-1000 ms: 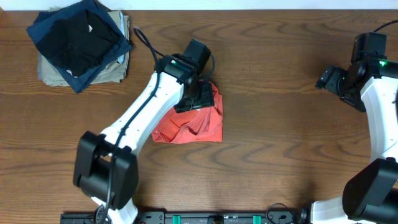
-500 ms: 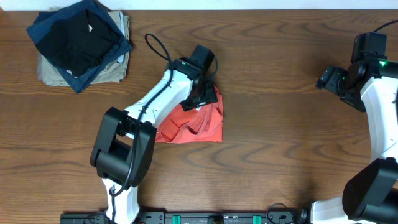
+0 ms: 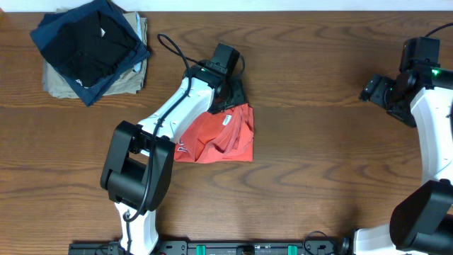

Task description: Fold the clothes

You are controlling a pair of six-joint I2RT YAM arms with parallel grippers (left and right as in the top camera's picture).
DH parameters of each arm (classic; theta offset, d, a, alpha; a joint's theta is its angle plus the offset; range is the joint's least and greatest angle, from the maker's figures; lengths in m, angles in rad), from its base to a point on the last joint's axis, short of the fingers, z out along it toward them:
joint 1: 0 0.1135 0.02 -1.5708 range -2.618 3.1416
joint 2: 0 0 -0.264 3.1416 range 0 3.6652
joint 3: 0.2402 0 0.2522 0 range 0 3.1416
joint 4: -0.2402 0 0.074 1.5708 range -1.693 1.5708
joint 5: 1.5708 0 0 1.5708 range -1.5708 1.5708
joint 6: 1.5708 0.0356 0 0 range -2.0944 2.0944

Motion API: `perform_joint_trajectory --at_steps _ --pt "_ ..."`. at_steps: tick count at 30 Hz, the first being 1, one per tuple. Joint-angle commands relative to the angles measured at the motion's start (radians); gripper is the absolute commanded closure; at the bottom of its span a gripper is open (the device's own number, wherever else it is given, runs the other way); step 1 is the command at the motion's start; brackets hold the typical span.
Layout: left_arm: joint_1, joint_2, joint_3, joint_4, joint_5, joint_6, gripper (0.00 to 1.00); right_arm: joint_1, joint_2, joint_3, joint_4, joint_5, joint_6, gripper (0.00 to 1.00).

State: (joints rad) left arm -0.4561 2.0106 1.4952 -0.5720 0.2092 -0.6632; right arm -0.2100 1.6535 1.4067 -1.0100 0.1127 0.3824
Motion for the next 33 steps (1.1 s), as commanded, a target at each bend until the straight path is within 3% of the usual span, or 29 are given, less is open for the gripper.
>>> perform_joint_trajectory --at_steps 1,23,28,33 --pt "0.001 0.01 -0.005 0.022 -0.009 -0.013 0.39 -0.006 0.002 0.004 0.0 0.01 -0.002 0.01" --pt "-0.094 0.077 -0.005 0.174 -0.003 -0.03 0.39 -0.006 0.002 0.004 0.0 0.01 -0.002 0.01" --pt "-0.115 0.071 0.001 0.245 0.127 0.028 0.33 -0.006 0.002 0.004 0.0 0.011 -0.002 0.01" --pt "-0.127 0.025 0.04 0.247 0.143 0.038 0.27 -0.006 0.002 0.004 0.0 0.01 -0.002 0.01"
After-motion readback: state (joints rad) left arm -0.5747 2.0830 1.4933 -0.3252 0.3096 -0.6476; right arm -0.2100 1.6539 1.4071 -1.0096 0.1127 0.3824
